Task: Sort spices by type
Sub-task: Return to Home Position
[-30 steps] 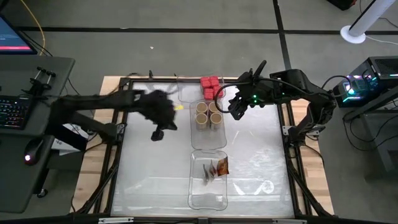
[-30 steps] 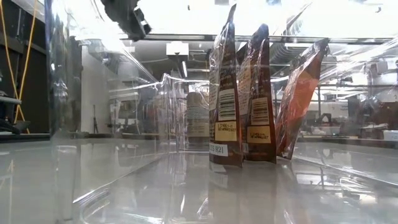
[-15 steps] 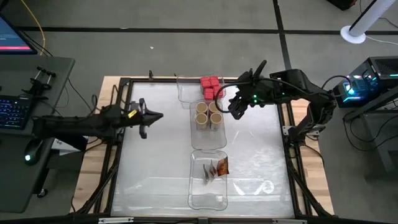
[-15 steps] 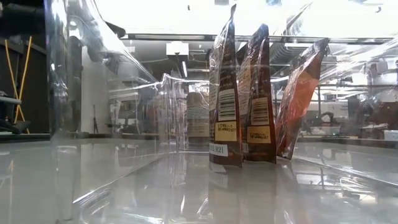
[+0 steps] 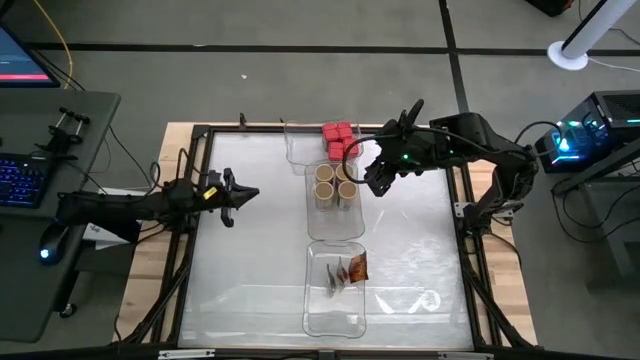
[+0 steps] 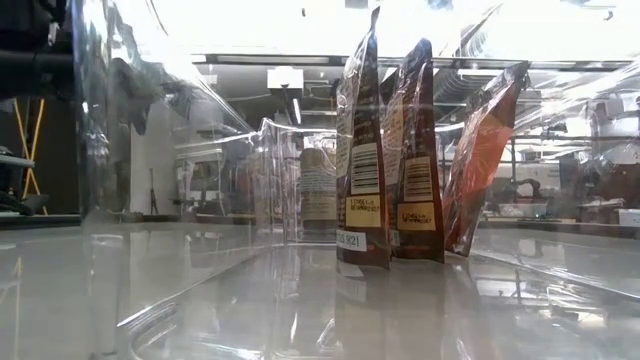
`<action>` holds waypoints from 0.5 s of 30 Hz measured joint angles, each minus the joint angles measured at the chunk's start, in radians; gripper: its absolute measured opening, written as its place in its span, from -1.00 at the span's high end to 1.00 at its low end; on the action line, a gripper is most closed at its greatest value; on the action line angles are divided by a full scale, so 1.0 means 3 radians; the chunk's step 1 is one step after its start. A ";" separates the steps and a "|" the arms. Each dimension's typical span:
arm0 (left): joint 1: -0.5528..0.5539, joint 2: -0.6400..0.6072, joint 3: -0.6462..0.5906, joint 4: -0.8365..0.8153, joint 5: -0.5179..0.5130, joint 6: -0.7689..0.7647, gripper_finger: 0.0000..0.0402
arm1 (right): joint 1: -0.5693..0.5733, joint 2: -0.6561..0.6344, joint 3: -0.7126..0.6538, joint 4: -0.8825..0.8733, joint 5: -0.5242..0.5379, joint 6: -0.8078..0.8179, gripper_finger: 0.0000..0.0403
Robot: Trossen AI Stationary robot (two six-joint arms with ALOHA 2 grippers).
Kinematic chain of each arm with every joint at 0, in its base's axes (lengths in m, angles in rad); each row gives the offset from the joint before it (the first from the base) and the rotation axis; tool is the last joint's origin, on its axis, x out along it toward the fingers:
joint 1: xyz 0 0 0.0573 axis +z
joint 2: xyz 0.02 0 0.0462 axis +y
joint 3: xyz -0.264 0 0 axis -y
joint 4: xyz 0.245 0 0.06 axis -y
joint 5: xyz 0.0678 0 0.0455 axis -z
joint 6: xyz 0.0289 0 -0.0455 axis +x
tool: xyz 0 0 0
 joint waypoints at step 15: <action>0.0001 0.0002 0.0003 -0.0041 0.0183 -0.0078 1.00 | 0.0570 -0.0731 -0.1651 -0.0002 -0.0052 0.1236 0.05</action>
